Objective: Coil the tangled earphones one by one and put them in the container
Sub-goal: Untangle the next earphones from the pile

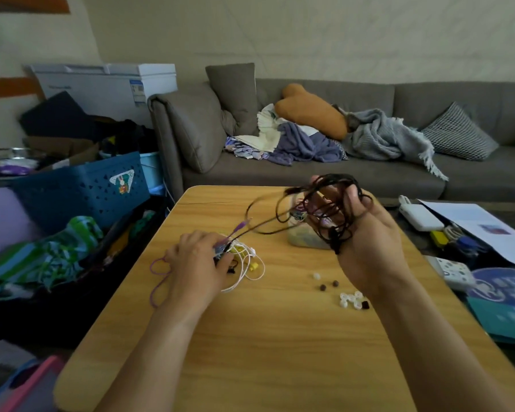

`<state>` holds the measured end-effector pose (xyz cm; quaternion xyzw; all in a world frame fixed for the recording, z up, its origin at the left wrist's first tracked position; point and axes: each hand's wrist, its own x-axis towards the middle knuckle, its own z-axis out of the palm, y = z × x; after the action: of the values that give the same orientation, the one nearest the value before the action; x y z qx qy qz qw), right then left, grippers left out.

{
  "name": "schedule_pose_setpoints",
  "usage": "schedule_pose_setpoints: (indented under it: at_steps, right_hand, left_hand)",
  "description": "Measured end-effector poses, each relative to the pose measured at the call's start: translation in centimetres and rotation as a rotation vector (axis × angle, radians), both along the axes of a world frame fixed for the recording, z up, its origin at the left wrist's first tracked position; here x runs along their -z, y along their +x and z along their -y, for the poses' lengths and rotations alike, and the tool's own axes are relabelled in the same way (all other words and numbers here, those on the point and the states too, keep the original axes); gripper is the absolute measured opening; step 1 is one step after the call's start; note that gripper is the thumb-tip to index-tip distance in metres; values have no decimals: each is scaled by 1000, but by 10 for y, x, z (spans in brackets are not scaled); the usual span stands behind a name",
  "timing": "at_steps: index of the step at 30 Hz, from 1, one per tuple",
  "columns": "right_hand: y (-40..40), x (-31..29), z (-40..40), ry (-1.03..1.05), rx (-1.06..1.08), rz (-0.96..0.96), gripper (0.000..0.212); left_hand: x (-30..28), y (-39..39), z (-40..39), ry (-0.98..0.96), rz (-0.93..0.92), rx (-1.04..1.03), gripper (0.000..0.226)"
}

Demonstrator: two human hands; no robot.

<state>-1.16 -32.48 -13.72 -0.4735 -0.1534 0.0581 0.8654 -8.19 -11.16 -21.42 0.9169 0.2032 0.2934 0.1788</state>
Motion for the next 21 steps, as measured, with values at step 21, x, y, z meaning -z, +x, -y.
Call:
schedule_pose_setpoints:
  at_steps: [21]
  right_hand:
    - [1, 8, -5, -351, -124, 105, 21]
  left_hand:
    - [-21, -15, 15, -151, 136, 145, 44]
